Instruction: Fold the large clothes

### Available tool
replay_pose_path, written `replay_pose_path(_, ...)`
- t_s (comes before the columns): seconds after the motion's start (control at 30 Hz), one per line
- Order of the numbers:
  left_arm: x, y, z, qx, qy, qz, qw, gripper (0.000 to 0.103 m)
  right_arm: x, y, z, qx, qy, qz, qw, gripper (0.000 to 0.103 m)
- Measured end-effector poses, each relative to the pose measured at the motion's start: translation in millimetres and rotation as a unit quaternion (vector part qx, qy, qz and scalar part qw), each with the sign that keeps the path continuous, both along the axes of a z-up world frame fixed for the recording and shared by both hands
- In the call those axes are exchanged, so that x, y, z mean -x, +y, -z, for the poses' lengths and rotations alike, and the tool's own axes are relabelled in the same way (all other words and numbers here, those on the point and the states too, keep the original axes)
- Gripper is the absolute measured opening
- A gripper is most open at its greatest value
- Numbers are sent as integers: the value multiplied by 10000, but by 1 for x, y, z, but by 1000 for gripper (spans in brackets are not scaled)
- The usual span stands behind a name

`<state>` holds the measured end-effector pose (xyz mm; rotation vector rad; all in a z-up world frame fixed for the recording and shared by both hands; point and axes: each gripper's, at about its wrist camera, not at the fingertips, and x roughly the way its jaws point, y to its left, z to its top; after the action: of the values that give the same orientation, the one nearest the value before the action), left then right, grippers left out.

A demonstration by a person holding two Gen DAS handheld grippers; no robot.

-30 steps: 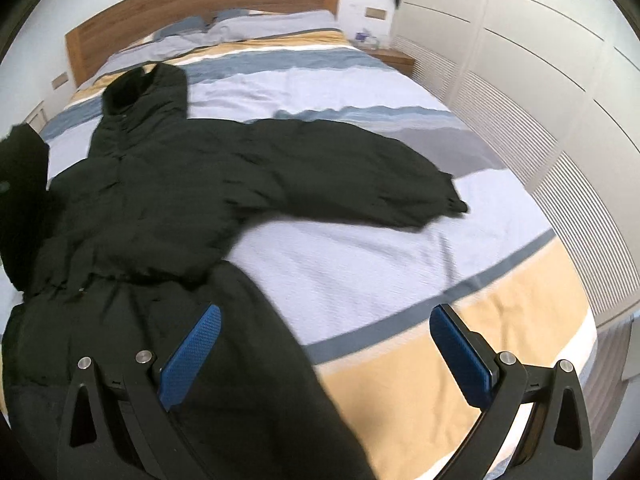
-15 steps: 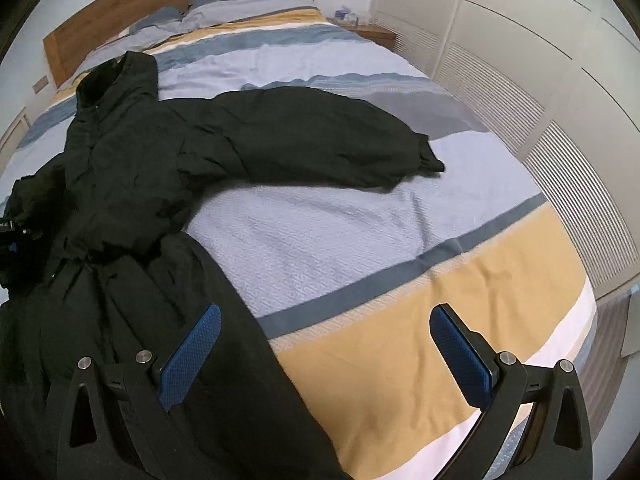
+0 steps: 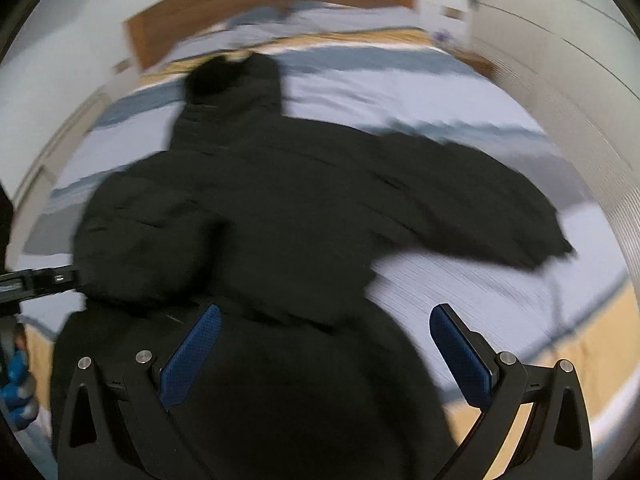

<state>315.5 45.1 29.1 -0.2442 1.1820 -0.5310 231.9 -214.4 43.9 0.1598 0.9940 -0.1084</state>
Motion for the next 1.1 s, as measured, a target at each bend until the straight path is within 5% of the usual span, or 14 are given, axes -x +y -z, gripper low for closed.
replay_pose_path(0.33, -96, 89, 13, -887, -403, -661, 9931, 47, -114, 138, -3, -157, -372, -1631, 9858, 102)
replay_pose_path(0.57, -149, 77, 59, -1108, -171, -603, 9919, 47, -167, 175, 49, -91, 13, -1993, 9799, 102)
replay_pose_path(0.8, -142, 77, 89, -1107, 92, -557, 9922, 47, -159, 142, 101, 71, 679, -1929, 9788, 102)
replay_pose_path(1.0, -98, 81, 45, -1054, -445, -580, 9917, 47, -138, 117, 69, 307, 483, -1835, 9813, 102)
replay_pose_path(1.1, -75, 76, 45, -996, -347, -570, 9928, 47, -125, 120, 53, 167, 317, -1966, 9798, 102)
